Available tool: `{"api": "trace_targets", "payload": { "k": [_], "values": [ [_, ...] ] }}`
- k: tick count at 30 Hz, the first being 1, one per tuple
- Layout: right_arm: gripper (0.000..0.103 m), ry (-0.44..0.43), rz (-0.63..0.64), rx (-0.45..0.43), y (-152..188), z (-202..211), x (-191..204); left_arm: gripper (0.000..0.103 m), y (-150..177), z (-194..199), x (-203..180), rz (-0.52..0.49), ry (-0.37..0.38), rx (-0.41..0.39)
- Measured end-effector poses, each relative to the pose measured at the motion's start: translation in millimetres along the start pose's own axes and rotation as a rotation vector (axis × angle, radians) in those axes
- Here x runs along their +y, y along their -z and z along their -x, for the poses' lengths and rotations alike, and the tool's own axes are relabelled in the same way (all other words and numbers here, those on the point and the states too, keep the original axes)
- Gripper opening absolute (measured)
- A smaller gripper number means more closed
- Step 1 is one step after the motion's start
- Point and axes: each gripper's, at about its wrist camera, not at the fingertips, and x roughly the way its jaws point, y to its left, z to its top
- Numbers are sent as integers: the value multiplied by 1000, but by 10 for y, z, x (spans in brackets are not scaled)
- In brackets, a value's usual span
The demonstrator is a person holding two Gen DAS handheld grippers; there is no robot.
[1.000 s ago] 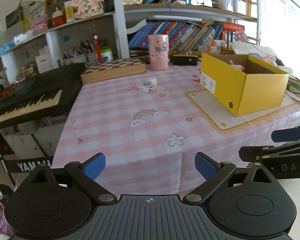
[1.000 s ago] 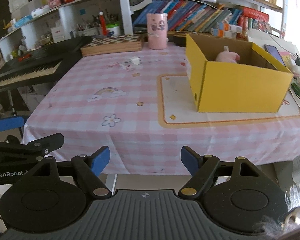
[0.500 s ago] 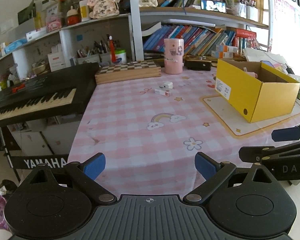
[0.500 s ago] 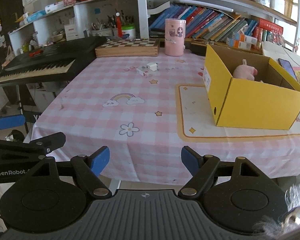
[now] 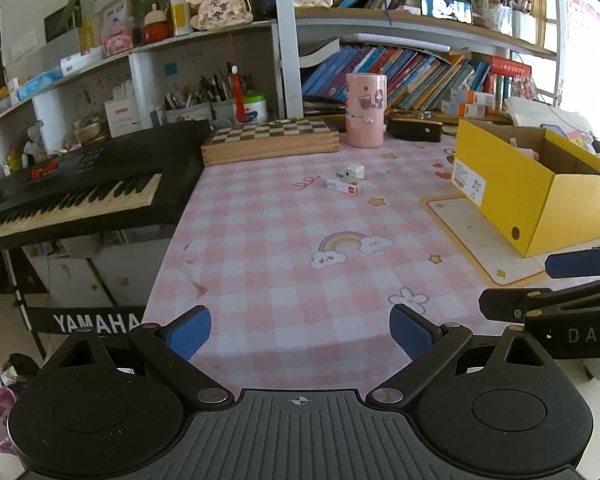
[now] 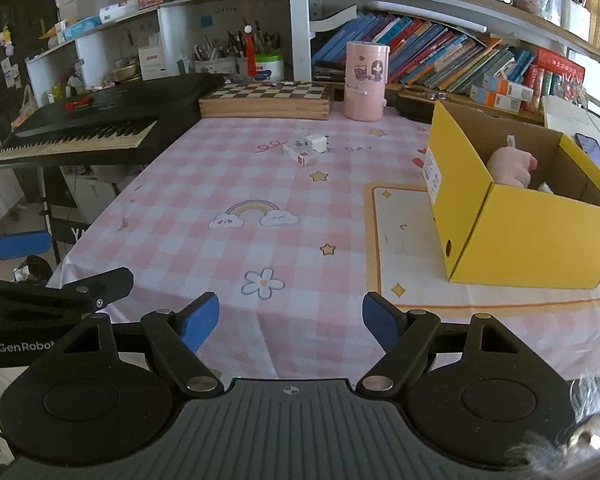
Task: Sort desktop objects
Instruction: 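Lift both tools out of the box and move toward the plug and small box, then grasp the small white-red box with the left gripper while right grasps the white plug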
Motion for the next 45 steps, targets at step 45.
{"api": "trace_targets", "payload": {
  "k": [45],
  "values": [
    [66,-186,197,59,-1884,-2437,-705,98,-1113,-1815,-306,116,-158,107]
  ]
}}
